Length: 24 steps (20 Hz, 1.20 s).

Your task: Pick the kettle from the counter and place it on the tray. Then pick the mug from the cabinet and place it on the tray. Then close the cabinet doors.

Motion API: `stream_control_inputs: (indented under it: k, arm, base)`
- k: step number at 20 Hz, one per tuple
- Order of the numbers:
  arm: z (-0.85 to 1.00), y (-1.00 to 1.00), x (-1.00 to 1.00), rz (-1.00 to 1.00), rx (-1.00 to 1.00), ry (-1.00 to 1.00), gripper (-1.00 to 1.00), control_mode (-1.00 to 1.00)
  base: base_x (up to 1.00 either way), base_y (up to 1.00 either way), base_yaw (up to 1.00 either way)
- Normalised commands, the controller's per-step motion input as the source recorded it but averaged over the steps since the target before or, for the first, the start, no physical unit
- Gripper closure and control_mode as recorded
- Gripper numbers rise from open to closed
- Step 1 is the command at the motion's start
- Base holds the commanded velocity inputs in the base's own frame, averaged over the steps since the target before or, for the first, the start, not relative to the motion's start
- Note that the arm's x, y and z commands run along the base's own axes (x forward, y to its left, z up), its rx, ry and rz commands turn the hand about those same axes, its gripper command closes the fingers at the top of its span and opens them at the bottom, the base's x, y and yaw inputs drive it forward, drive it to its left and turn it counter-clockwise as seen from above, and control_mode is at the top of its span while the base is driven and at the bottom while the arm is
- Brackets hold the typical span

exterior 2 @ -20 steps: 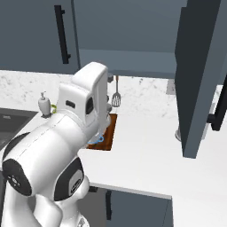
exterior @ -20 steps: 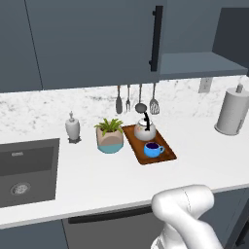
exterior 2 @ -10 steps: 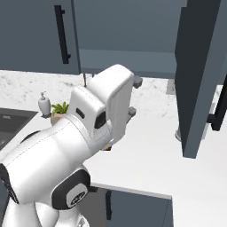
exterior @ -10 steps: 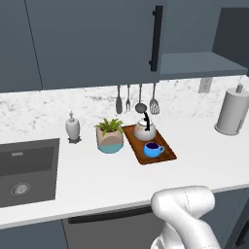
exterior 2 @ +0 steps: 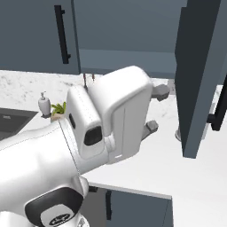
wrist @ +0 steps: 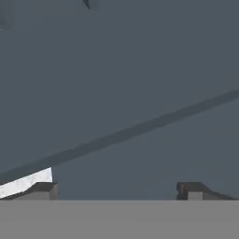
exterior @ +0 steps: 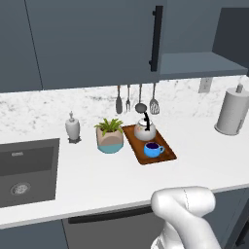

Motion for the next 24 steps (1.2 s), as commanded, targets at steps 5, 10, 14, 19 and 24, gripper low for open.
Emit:
stream_control_inputs:
  k: [5, 10, 14, 19, 24]
  arm:
    - [0.0, -0.35, -0.41, -0.18, -0.02, 0.09, -1.0, -1.0]
    - [0.0, -0.32, -0.3, -0.17, -0.09, 0.18, -1.0, -1.0]
    - [0.0, -0.27, -0.15, -0.09, -0.17, 0.17, -1.0, -1.0]
    - [0.0, -0.28, 0.06, 0.0, -0.12, 0.05, -1.0, -1.0]
    - [0.0, -0.25, 0.11, 0.03, 0.0, 0.0, -1.0, -1.0]
  base:
    - [0.0, 0.0, 0.0]
    - [0.0, 0.0, 0.0]
    - [0.0, 0.0, 0.0]
    - [0.0, 0.0, 0.0]
    - [0.0, 0.0, 0.0]
